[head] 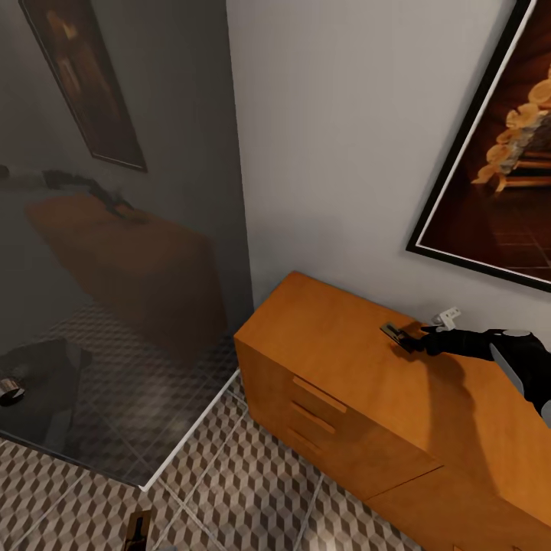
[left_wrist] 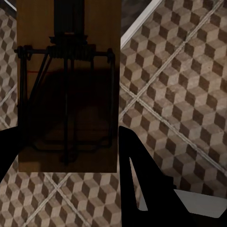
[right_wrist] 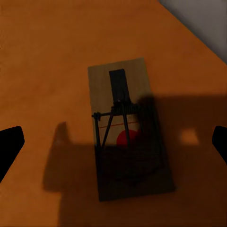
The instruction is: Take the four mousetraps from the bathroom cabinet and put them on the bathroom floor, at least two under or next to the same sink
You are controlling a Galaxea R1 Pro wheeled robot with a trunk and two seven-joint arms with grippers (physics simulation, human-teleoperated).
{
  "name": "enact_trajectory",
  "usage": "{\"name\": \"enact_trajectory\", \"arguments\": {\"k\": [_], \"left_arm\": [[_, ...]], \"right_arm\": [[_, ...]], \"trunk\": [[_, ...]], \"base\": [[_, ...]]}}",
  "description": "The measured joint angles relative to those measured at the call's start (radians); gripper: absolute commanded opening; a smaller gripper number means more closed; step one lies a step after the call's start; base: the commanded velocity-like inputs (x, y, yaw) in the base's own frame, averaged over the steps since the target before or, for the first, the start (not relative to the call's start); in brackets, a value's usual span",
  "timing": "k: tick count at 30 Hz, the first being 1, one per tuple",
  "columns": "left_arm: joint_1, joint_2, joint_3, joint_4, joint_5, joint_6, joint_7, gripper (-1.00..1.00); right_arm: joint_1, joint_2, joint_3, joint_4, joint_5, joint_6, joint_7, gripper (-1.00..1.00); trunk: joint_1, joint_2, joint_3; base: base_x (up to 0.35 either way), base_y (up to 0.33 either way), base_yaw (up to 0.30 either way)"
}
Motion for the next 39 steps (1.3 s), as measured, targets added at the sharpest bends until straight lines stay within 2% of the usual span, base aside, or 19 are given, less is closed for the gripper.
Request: {"name": "enact_trajectory", "arguments": {"k": [12,19,25,30,39], "left_arm": [[0.000,0.000,0.000,0.000,0.000,0.000,0.000,-1.00],[0.000,0.000,0.000,0.000,0.000,0.000,0.000,-1.00],[0.000,-0.001,0.000,0.000,0.000,0.000,0.000,-1.00],[0.000,-0.001,0.000,0.000,0.000,0.000,0.000,-1.00],[0.000,-0.001,0.000,0.000,0.000,0.000,0.000,-1.00]], "right_arm": [[0.000,-0.001,0.000,0.001,0.005,-0.003,0.000,1.00],[0.000,-0.001,0.000,0.009,0.025,-0.045,0.000,1.00],[0.000,-0.001,0.000,0.066,0.039,-0.069,-0.001,1.00],[0.000,-0.001,0.000,0.075,0.043,-0.098,0.000,1.00],[0.000,-0.002,0.000,0.078,0.043,-0.105,0.000,1.00]], "trunk": [[0.000,0.000,0.000],[0.000,0.000,-0.002],[0.000,0.000,-0.006],[0.000,0.000,-0.010],[0.000,0.000,-0.015]], "base": [[0.000,0.000,0.000],[0.000,0.000,0.000],[0.000,0.000,0.000],[0.000,0.000,0.000],[0.000,0.000,0.000]]}}
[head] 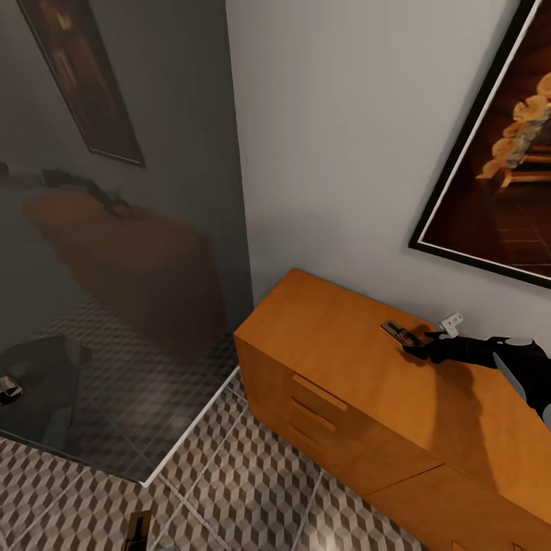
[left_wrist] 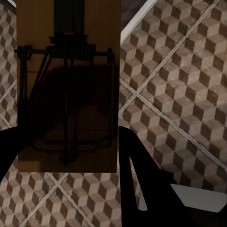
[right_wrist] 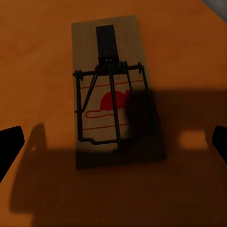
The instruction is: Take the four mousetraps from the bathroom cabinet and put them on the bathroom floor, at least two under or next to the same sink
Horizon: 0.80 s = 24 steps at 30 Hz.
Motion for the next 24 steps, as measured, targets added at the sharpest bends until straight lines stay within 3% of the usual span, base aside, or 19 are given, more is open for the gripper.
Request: {"name": "enact_trajectory", "arguments": {"k": [13,24], "left_arm": [[0.000,0.000,0.000,0.000,0.000,0.000,0.000,-1.00],[0.000,0.000,0.000,0.000,0.000,0.000,-0.001,-1.00]], "right_arm": [[0.000,0.000,0.000,0.000,0.000,-0.001,-0.001,1.00],[0.000,0.000,0.000,0.000,0.001,-0.001,-0.001,1.00]], "trunk": [[0.000,0.000,0.000],[0.000,0.000,0.000]], "base": [[0.003,0.000,0.000],[0.112,0.000,0.000]]}}
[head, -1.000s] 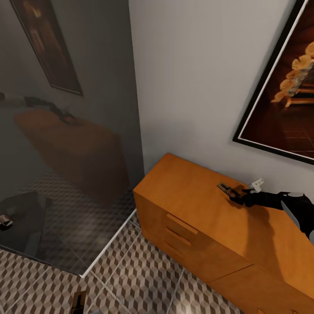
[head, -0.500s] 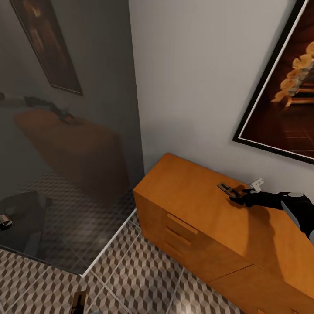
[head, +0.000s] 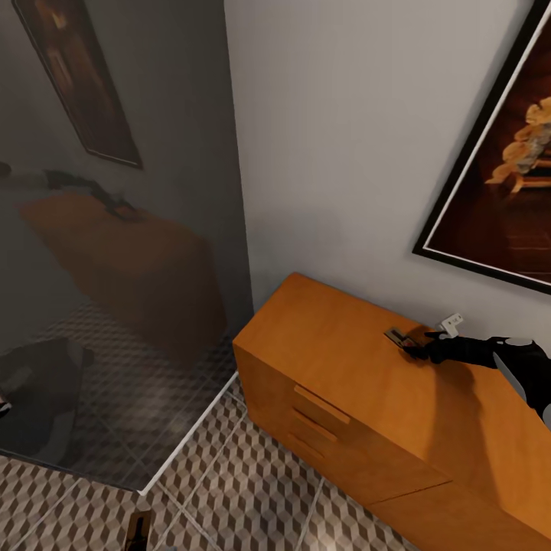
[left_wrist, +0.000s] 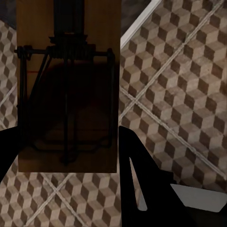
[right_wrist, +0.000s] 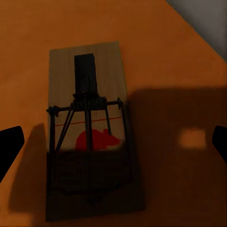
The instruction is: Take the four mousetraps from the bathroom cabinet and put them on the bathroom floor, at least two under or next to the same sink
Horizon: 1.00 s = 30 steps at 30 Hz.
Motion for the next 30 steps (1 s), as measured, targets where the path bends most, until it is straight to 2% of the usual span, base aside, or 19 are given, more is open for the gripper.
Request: {"name": "enact_trajectory", "arguments": {"k": [24,30], "left_arm": [[0.000,0.000,0.000,0.000,0.000,0.000,0.001,-1.00],[0.000,0.000,0.000,0.000,0.000,0.000,0.001,-1.00]], "right_arm": [[0.000,0.001,0.000,0.002,0.010,0.000,-0.004,1.00],[0.000,0.007,0.002,0.002,0.055,-0.001,-0.005,1.00]], "trunk": [[0.000,0.000,0.000],[0.000,0.000,0.000]], "base": [[0.003,0.000,0.000],[0.000,0.000,0.000]]}}
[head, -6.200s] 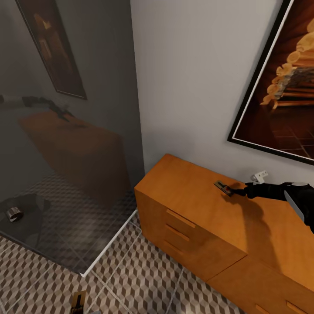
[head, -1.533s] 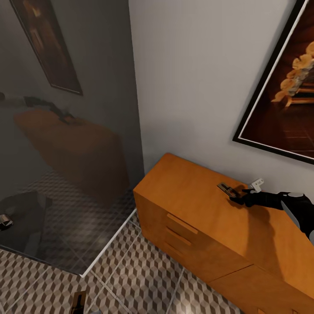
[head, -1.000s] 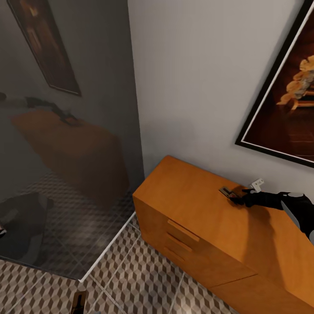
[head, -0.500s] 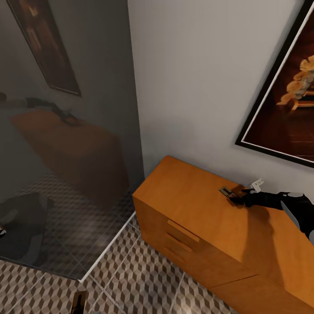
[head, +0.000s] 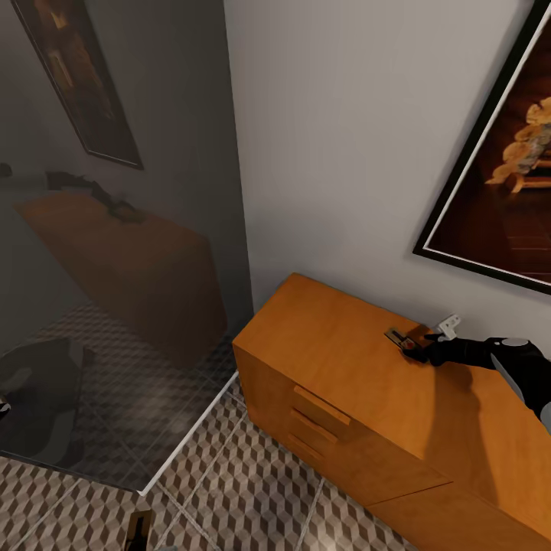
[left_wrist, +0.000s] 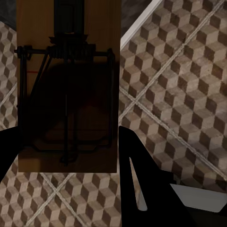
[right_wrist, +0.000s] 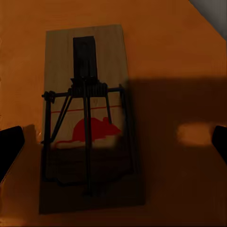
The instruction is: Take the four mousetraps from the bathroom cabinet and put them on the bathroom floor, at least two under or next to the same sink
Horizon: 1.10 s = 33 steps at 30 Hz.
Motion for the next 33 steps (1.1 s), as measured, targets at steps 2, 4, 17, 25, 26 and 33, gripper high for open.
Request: {"name": "enact_trajectory", "arguments": {"k": [2,4,17,25,26,33], "left_arm": [[0.000,0.000,0.000,0.000,0.000,0.000,0.000,-1.00],[0.001,0.000,0.000,0.000,0.000,0.000,0.000,-1.00],[0.001,0.000,0.000,0.000,0.000,0.000,0.000,-1.00],[0.000,0.000,0.000,0.000,0.000,0.000,0.000,-1.00],[0.000,0.000,0.000,0.000,0.000,0.000,0.000,-1.00],[0.001,0.000,0.000,0.000,0.001,0.000,0.000,-1.00]], "right_arm": [[-0.001,0.008,-0.001,0.000,0.006,-0.001,-0.001,1.00],[-0.002,0.017,-0.004,-0.001,0.011,-0.001,-0.002,1.00],[-0.002,0.026,-0.003,-0.016,0.050,0.000,-0.004,1.00],[-0.002,0.026,-0.003,-0.016,0.051,0.000,-0.004,1.00],[-0.002,0.027,-0.004,-0.016,0.051,0.000,-0.004,1.00],[-0.002,0.030,-0.004,-0.017,0.051,0.000,-0.005,-1.00]], "trunk": [[0.000,0.000,0.000],[0.000,-0.001,0.000],[0.000,-0.001,0.000],[0.000,-0.001,0.000],[0.000,-0.001,0.000],[0.000,-0.001,0.000]], "base": [[0.000,0.000,0.000],[0.000,0.000,0.000],[0.000,0.000,0.000],[0.000,0.000,0.000],[0.000,0.000,0.000],[0.000,0.000,0.000]]}}
